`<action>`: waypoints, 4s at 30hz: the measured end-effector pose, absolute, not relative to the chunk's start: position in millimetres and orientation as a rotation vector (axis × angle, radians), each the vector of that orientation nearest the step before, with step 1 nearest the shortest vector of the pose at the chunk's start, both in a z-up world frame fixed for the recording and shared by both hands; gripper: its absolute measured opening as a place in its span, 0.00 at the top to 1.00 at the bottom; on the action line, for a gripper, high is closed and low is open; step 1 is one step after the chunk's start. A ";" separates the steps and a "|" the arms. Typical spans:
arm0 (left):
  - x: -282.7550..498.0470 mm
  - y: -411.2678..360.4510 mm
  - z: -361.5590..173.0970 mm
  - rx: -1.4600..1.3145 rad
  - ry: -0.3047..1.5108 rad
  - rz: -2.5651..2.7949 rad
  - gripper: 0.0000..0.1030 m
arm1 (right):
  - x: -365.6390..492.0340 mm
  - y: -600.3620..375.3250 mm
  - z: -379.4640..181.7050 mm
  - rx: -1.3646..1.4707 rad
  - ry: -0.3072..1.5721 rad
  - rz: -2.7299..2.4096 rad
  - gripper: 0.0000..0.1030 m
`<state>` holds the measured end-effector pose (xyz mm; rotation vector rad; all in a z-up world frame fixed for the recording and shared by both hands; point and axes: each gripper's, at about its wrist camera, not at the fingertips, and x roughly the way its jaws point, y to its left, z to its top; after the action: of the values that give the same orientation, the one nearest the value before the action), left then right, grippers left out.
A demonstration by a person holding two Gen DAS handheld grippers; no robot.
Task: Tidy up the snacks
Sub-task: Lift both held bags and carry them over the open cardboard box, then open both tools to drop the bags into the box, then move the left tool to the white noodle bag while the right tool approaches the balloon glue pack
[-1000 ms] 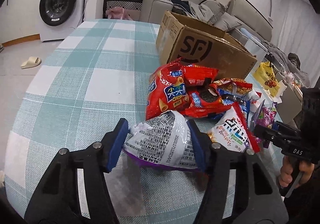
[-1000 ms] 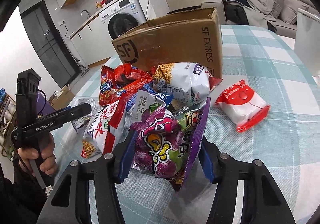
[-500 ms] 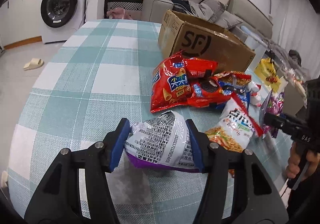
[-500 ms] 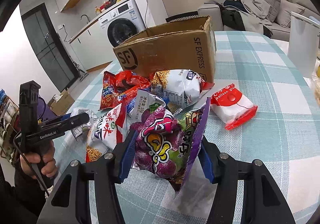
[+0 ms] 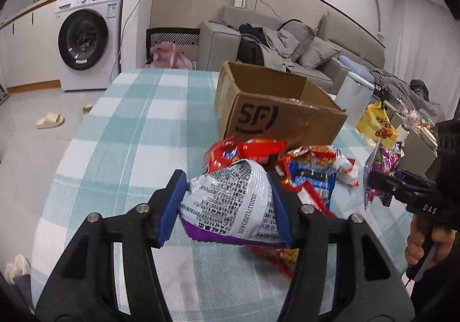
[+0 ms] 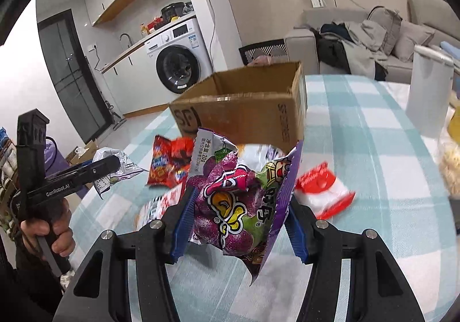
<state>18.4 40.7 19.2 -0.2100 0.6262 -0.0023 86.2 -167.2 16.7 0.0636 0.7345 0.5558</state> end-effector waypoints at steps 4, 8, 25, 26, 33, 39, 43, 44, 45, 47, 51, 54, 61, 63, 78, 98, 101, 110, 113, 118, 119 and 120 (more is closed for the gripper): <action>30.7 33.3 31.5 -0.207 0.605 -0.012 0.47 | 96.1 -166.8 29.0 0.067 0.720 0.551 0.43; 45.0 27.4 42.9 -0.198 0.584 -0.026 0.47 | 109.1 -165.7 44.8 0.058 0.697 0.543 0.43; 118.9 9.8 89.9 -0.165 0.525 -0.059 0.47 | 168.6 -143.2 82.4 0.107 0.648 0.505 0.43; 123.7 8.4 91.5 -0.162 0.524 -0.062 0.47 | 173.9 -142.3 83.3 0.109 0.646 0.503 0.43; 161.7 3.5 85.1 -0.155 0.544 -0.079 0.47 | 199.5 -138.2 79.9 0.115 0.657 0.478 0.43; 180.2 -0.5 78.5 -0.156 0.547 -0.076 0.47 | 218.5 -136.0 75.9 0.131 0.680 0.458 0.43; 190.9 -5.8 73.0 -0.143 0.554 -0.067 0.47 | 230.0 -130.1 72.5 0.138 0.698 0.440 0.43; 192.6 -7.4 72.4 -0.136 0.552 -0.063 0.47 | 229.7 -128.7 71.1 0.137 0.697 0.439 0.43; 194.3 -8.9 72.1 -0.133 0.550 -0.059 0.47 | 230.9 -126.0 70.9 0.133 0.694 0.435 0.43; 197.9 -10.0 71.1 -0.126 0.549 -0.050 0.47 | 234.3 -120.7 68.9 0.123 0.699 0.432 0.43; 204.3 -13.0 65.6 -0.102 0.561 -0.035 0.47 | 241.8 -117.2 63.1 0.128 0.725 0.419 0.43; 209.0 -13.7 61.2 -0.095 0.578 -0.032 0.47 | 248.4 -114.8 60.4 0.124 0.738 0.418 0.43; 205.0 -9.9 63.6 -0.111 0.589 -0.042 0.44 | 239.7 -116.0 66.9 0.082 0.693 0.422 0.24; 199.2 -8.4 65.6 -0.116 0.586 -0.039 0.32 | 233.7 -119.3 69.6 0.071 0.685 0.419 0.17; 110.8 0.8 69.8 -0.139 0.558 -0.015 0.01 | 171.8 -150.9 75.6 -0.013 0.665 0.395 0.00; 41.6 -4.0 34.5 -0.113 0.606 0.003 0.01 | 112.2 -154.0 52.3 -0.123 0.660 0.408 0.00; 37.8 -5.0 30.1 -0.109 0.625 -0.016 0.01 | 111.3 -154.3 52.6 -0.131 0.662 0.410 0.00; 36.9 -16.1 21.2 -0.065 0.680 -0.074 0.01 | 121.1 -156.2 37.6 -0.139 0.725 0.420 0.00; 38.7 -21.5 14.7 -0.035 0.694 -0.064 0.01 | 126.5 -161.6 33.6 -0.102 0.752 0.424 0.00; 45.1 -28.4 5.8 -0.031 0.747 -0.102 0.02 | 131.9 -167.4 27.0 -0.103 0.766 0.400 0.00; 45.9 -29.7 4.4 -0.032 0.753 -0.114 0.05 | 133.3 -169.1 25.6 -0.101 0.768 0.393 0.00; 46.7 -30.8 2.8 -0.030 0.757 -0.123 0.07 | 135.2 -170.9 23.9 -0.096 0.772 0.384 0.00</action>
<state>46.7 -30.8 2.8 -0.0296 0.7569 -0.1227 135.2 -170.9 23.9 -0.0960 0.7725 0.3837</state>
